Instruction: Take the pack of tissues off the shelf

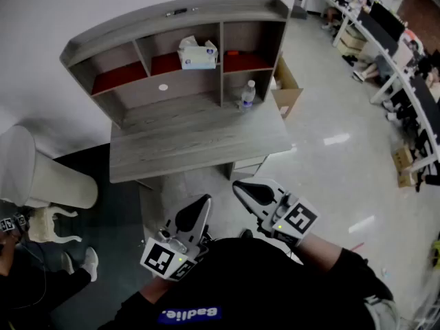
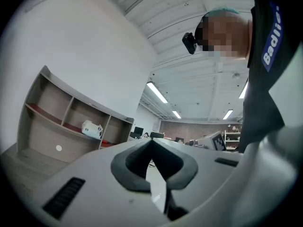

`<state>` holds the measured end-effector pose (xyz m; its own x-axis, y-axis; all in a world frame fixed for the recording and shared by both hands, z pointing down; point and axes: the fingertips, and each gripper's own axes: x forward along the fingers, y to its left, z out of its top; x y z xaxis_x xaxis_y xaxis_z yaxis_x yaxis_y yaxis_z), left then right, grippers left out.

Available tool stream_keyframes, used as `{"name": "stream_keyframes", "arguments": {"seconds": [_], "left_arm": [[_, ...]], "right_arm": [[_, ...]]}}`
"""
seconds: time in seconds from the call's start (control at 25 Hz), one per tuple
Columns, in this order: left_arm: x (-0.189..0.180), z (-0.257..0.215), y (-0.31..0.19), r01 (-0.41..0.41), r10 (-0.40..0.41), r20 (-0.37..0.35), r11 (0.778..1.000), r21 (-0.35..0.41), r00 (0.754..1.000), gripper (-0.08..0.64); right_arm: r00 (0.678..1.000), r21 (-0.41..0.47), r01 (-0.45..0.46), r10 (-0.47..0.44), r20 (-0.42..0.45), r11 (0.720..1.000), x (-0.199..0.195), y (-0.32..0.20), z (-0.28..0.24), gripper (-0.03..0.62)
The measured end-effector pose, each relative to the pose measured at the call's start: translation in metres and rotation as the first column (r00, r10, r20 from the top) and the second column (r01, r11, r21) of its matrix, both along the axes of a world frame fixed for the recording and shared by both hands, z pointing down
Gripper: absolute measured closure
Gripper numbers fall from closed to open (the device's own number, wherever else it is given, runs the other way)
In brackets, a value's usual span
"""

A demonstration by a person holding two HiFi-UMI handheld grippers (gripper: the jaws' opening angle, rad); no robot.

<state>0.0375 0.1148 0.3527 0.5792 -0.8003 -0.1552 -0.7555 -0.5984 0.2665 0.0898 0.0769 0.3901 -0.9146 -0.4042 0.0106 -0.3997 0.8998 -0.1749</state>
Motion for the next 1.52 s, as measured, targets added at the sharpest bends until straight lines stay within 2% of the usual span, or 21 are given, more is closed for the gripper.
{"name": "stream_keyframes", "arguments": {"seconds": [0.32, 0.72, 0.88, 1.24, 1.52], "left_arm": [[-0.014, 0.001, 0.001, 0.006, -0.005, 0.002, 1.0, -0.006, 1.0, 0.558], [-0.035, 0.0, -0.007, -0.017, 0.017, -0.004, 1.0, 0.011, 1.0, 0.558], [-0.05, 0.004, -0.005, -0.035, 0.034, 0.019, 0.999, 0.033, 0.999, 0.558], [-0.092, 0.006, -0.002, -0.078, 0.078, -0.001, 0.996, 0.044, 0.997, 0.558], [-0.111, 0.01, -0.013, -0.068, 0.069, -0.008, 0.997, 0.038, 0.998, 0.558]], "right_arm": [[1.0, 0.003, 0.012, -0.012, 0.0, 1.0, -0.016, 0.002, -0.002, 0.563], [1.0, 0.013, -0.017, 0.017, -0.023, 1.0, -0.035, -0.006, 0.0, 0.563], [0.999, 0.03, -0.038, 0.039, -0.03, 0.999, -0.049, -0.008, -0.001, 0.563], [0.991, 0.055, -0.113, 0.116, -0.06, 0.992, -0.08, -0.014, -0.001, 0.563], [0.99, 0.06, -0.101, 0.106, -0.088, 0.993, -0.098, -0.023, 0.0, 0.563]]}}
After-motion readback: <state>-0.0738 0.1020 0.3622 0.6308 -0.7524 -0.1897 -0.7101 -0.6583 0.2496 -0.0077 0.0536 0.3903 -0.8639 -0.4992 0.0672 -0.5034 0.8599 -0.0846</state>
